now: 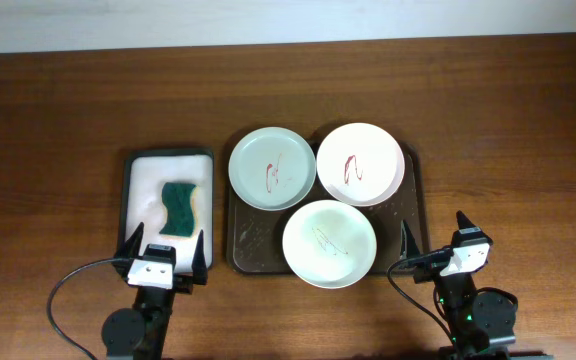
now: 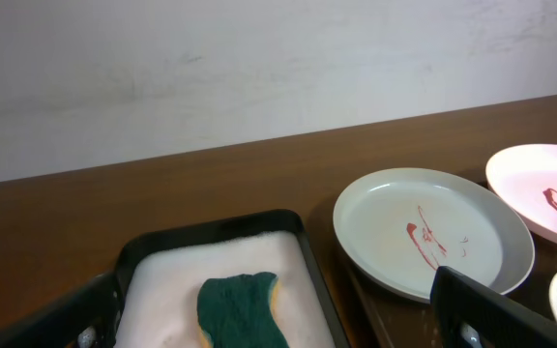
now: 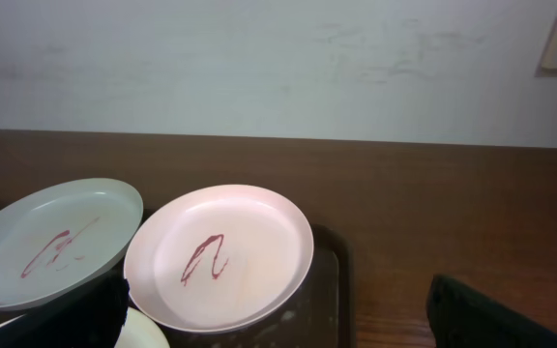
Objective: Clean dirty plates on tray and stack at the side
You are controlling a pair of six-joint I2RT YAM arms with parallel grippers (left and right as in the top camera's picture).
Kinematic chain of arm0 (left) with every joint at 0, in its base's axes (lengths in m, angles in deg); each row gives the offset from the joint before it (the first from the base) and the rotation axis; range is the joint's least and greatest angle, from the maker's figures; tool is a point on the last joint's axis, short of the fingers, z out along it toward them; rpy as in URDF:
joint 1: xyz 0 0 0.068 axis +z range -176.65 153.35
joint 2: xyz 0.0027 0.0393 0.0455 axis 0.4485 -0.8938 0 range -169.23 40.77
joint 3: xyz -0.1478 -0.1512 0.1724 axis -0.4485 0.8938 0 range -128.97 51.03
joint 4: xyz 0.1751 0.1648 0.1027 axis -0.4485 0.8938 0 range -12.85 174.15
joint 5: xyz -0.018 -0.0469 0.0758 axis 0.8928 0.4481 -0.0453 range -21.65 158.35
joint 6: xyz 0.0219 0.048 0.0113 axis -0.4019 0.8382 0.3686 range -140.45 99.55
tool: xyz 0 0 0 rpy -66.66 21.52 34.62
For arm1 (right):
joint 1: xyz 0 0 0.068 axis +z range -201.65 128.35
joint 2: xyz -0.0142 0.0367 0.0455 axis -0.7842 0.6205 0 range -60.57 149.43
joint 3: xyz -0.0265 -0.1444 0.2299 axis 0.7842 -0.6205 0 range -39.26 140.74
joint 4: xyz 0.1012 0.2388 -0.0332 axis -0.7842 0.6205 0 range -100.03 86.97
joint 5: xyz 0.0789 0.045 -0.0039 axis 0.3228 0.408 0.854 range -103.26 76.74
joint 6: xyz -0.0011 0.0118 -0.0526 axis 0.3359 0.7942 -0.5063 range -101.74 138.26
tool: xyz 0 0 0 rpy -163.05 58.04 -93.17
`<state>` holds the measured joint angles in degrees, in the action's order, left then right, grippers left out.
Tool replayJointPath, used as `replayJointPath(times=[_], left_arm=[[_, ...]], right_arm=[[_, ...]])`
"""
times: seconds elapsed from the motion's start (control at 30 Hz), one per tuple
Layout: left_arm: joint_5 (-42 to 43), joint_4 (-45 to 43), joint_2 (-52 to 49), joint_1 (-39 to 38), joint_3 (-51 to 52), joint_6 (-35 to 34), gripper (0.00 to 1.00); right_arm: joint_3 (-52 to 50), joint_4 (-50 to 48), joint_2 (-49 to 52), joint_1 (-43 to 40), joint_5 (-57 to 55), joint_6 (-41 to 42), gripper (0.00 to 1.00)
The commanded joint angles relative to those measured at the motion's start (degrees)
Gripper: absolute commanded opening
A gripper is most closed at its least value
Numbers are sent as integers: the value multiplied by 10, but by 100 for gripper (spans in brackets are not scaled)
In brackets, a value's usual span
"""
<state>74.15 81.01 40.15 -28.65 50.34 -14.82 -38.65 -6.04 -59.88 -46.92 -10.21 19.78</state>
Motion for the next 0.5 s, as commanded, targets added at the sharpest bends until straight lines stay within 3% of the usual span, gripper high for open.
replayJointPath(times=[0.0,0.47], left_arm=[[4,3,3,3,2,12,99],[5,12,3,3,-4,-1,99]], right_arm=[[-3,2,-5,1,8,2,99],[-3,-24,-5,1,46,25,99]])
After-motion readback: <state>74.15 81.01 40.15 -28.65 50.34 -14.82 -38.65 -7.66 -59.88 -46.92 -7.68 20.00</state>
